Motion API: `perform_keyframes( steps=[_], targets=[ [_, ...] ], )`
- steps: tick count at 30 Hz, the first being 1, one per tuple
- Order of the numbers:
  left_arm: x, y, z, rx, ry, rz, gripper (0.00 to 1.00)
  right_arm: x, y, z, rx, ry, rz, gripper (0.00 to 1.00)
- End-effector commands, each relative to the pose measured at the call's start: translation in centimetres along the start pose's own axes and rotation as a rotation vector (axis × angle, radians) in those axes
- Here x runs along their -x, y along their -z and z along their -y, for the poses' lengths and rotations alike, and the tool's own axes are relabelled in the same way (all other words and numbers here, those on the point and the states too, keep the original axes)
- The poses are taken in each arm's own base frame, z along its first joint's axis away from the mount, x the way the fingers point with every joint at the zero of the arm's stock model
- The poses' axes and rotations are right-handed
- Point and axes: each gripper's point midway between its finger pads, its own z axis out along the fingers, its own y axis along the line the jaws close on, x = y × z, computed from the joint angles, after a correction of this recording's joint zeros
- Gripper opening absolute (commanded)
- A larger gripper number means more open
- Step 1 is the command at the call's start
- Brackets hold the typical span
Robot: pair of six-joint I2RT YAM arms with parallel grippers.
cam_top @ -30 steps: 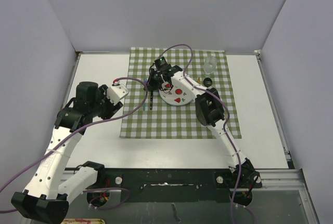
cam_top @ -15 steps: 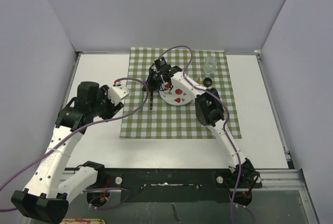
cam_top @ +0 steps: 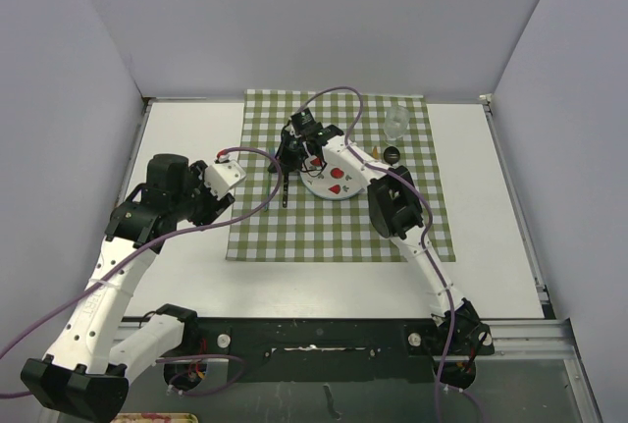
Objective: Set the dinner table for one person
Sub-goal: Place the fork on the napkin.
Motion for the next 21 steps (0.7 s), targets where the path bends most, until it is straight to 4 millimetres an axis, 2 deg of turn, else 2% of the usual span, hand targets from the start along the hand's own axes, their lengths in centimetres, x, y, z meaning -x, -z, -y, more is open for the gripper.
perform_keyframes(
  steps=[1,21],
  targets=[
    [0.84,0.04,-0.07,0.000,-0.002,0.035,0.54,0.05,-0.36,0.26,0.020,-0.004,-0.010,0.00],
    [0.85,-0.18,0.03,-0.009,-0.004,0.034,0.54,0.68,-0.19,0.28,0.048,0.007,-0.011,0.06]
  ],
)
